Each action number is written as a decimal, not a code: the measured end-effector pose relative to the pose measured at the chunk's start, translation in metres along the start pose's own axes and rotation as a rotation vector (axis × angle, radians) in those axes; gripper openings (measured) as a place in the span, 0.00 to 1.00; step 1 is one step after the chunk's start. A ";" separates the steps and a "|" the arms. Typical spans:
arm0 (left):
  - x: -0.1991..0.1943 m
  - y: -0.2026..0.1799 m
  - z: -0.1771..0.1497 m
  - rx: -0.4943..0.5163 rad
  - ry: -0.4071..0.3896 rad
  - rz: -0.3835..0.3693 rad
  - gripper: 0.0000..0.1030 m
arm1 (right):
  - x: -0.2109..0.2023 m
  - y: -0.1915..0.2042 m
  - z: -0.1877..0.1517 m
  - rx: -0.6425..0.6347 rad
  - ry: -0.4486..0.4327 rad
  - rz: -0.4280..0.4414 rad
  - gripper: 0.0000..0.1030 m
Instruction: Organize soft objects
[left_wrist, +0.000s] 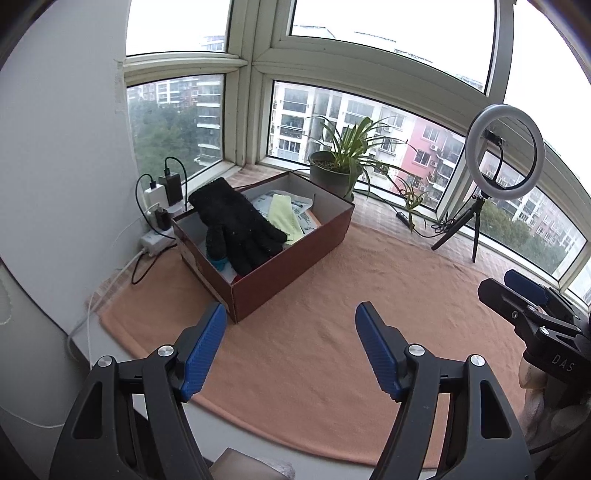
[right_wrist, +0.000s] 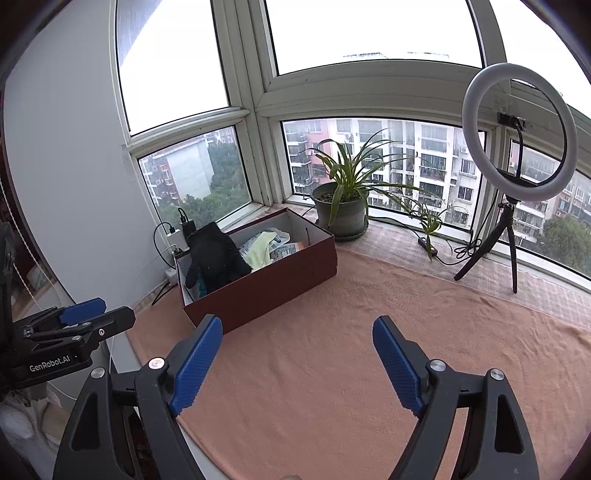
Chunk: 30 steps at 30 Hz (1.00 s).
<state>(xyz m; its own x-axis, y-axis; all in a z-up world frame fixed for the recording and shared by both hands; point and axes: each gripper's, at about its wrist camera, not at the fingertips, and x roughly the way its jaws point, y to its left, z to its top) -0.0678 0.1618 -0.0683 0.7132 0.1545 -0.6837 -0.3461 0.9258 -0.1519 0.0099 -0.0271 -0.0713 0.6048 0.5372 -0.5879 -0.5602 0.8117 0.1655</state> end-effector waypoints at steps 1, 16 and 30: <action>0.001 0.000 0.000 0.001 0.002 0.001 0.70 | 0.000 0.000 0.000 0.001 0.002 0.002 0.78; 0.006 -0.008 0.004 0.006 0.004 0.003 0.71 | 0.007 -0.006 0.002 0.016 0.009 0.011 0.79; 0.013 -0.015 0.010 0.019 0.006 -0.006 0.71 | 0.011 -0.012 0.002 0.031 0.011 0.005 0.79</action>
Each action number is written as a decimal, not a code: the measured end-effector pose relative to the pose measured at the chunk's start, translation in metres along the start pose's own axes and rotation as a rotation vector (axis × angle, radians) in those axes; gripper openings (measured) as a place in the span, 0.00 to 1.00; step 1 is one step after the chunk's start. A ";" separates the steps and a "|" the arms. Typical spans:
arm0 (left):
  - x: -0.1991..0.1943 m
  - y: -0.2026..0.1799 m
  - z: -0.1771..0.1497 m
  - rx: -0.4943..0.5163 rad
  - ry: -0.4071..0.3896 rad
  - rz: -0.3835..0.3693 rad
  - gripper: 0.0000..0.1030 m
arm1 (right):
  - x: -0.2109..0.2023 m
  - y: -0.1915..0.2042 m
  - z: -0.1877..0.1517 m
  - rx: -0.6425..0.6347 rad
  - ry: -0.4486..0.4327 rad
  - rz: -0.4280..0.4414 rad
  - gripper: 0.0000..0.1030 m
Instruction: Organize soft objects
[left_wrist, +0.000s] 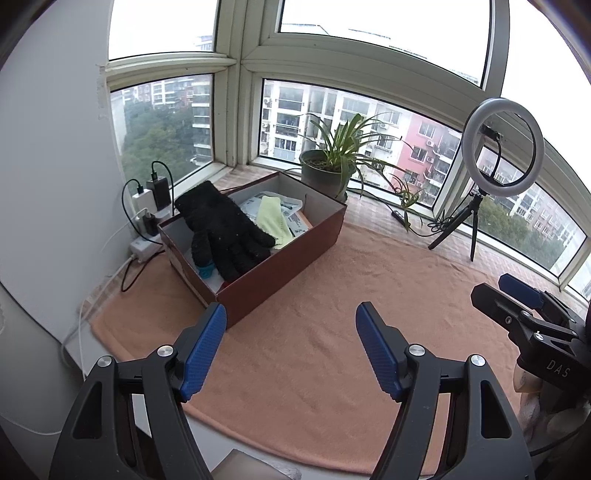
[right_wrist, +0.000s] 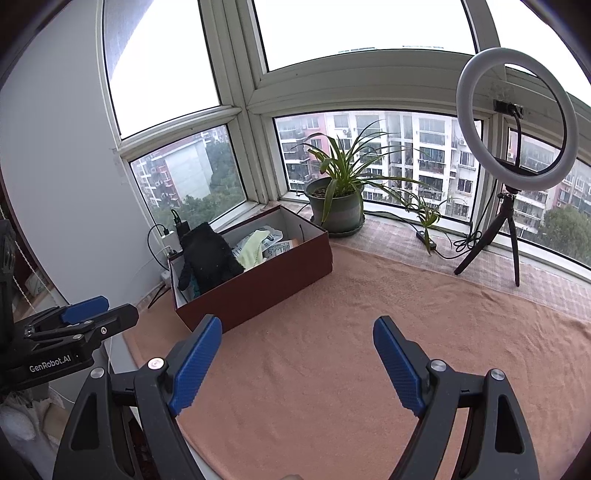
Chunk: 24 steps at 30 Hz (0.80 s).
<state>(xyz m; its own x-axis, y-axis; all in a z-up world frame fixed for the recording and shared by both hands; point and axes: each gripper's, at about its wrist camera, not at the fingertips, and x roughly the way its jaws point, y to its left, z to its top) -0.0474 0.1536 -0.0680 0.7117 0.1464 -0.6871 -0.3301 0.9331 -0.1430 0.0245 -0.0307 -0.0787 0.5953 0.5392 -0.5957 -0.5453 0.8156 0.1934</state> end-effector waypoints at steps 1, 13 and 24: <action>0.000 0.000 0.000 0.001 0.000 0.000 0.71 | 0.000 0.000 0.000 0.000 0.001 0.000 0.79; 0.003 0.001 0.002 0.001 -0.001 0.002 0.71 | 0.003 -0.002 0.000 0.002 0.007 0.008 0.79; 0.002 0.001 0.002 -0.004 0.001 -0.002 0.71 | 0.006 0.000 0.000 0.003 0.013 0.012 0.79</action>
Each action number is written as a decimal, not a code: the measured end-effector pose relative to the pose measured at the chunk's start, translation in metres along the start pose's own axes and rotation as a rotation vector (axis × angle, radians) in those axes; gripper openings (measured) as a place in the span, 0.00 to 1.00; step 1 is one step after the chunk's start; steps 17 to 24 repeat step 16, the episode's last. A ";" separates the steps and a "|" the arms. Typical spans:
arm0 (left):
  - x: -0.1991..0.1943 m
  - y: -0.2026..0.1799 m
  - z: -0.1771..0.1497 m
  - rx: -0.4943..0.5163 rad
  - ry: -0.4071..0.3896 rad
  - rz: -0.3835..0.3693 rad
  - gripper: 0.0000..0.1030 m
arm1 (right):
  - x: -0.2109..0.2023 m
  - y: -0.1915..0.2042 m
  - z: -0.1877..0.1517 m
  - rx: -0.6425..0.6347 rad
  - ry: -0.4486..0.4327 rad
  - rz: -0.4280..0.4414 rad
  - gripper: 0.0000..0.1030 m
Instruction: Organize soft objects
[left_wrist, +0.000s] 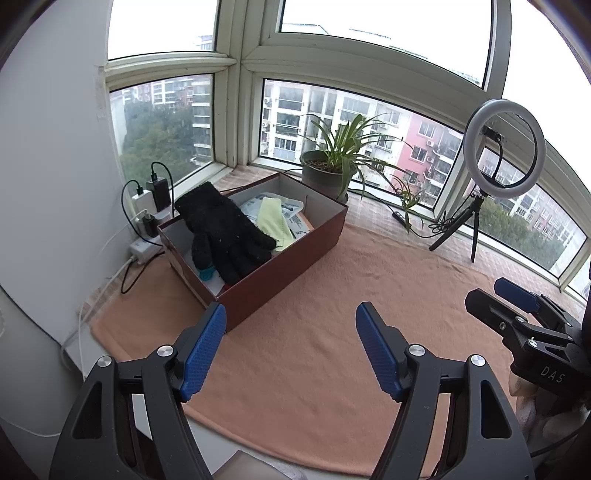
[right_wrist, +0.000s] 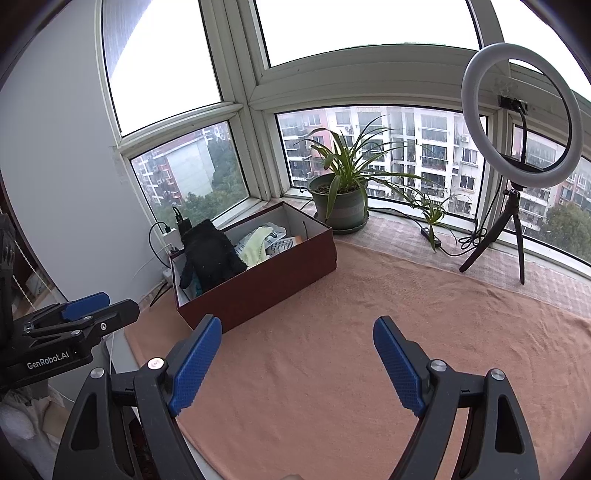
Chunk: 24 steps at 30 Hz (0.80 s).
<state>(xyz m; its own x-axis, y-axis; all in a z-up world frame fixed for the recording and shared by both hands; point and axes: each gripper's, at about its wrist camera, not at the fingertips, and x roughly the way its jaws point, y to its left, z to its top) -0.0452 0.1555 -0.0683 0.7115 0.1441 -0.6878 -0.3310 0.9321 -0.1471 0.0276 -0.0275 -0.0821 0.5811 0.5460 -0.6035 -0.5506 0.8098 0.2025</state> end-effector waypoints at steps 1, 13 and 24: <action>0.000 0.000 0.000 -0.001 0.000 0.001 0.71 | 0.000 0.000 0.000 0.001 0.000 0.001 0.79; 0.000 0.003 0.000 -0.016 -0.017 0.005 0.71 | 0.004 0.000 -0.005 -0.002 0.016 -0.005 0.79; 0.004 0.003 -0.001 -0.011 -0.006 0.011 0.71 | 0.004 -0.004 -0.006 0.007 0.017 -0.008 0.79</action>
